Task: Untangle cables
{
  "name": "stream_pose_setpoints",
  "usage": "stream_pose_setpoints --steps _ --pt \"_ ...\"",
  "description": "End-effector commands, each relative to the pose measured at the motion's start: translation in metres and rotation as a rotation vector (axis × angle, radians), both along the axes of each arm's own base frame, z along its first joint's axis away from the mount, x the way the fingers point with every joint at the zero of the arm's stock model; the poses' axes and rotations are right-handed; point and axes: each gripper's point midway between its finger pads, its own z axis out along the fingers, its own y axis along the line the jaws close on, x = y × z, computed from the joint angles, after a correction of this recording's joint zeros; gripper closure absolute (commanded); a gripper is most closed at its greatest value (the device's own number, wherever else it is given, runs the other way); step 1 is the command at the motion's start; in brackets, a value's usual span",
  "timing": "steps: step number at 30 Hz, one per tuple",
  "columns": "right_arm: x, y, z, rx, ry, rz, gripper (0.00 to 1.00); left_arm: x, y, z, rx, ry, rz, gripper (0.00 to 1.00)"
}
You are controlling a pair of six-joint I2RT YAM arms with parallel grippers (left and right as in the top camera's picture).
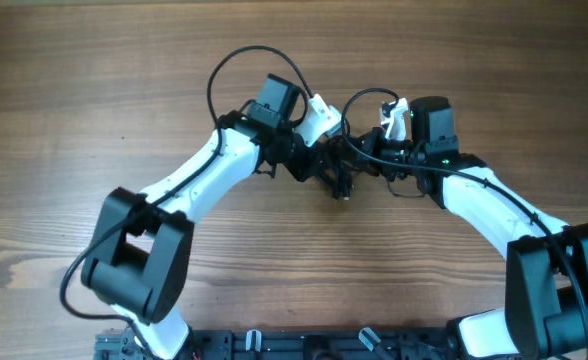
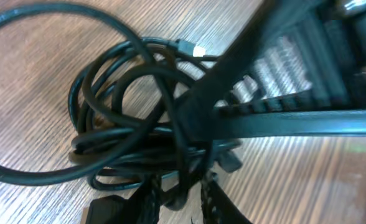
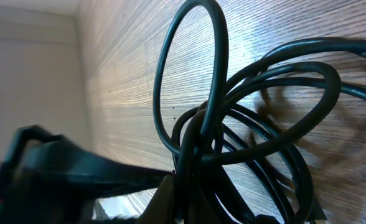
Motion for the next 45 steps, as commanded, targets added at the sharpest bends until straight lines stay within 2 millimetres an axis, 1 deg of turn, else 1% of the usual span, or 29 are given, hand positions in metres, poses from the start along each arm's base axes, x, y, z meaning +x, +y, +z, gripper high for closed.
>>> stream_pose_setpoints --steps 1,4,10,12,14,16,18,22,27,34,45 --pt "-0.003 0.003 0.000 0.005 -0.005 0.024 0.96 0.005 0.004 -0.016 0.026 0.015 0.028 0.80" --pt "-0.003 0.003 0.000 0.000 -0.015 0.032 0.96 0.009 0.006 -0.016 0.025 0.009 0.038 0.87" --pt "-0.006 0.002 -0.002 -0.007 -0.003 0.037 0.96 0.025 0.016 -0.019 0.064 0.003 0.156 0.94" --pt "-0.006 0.002 -0.003 -0.010 -0.004 0.041 0.96 0.025 0.016 -0.019 0.062 0.006 0.161 0.96" --pt "-0.007 0.002 -0.003 -0.015 -0.011 0.050 0.94 0.025 0.016 -0.019 0.062 0.006 0.161 0.96" --pt "-0.008 0.002 -0.004 -0.017 -0.007 0.053 0.85 0.025 0.016 -0.019 0.063 0.007 0.161 0.96" --pt "-0.010 0.003 -0.004 -0.009 0.000 0.061 0.82 0.025 0.016 -0.019 0.062 0.006 0.161 0.96" --pt "-0.015 0.006 -0.002 0.013 0.014 0.082 0.82 0.025 0.016 -0.019 0.062 0.006 0.161 0.96" --pt "-0.014 0.006 -0.001 0.016 0.009 0.083 0.81 0.025 0.016 -0.019 0.062 0.006 0.161 0.96" --pt "-0.008 0.009 0.006 0.041 -0.014 0.073 0.81 0.025 0.016 -0.019 0.062 0.006 0.160 0.96" --pt "0.001 0.002 0.001 -0.010 -0.035 0.025 0.82 0.025 0.016 -0.019 0.062 0.007 0.160 0.96"
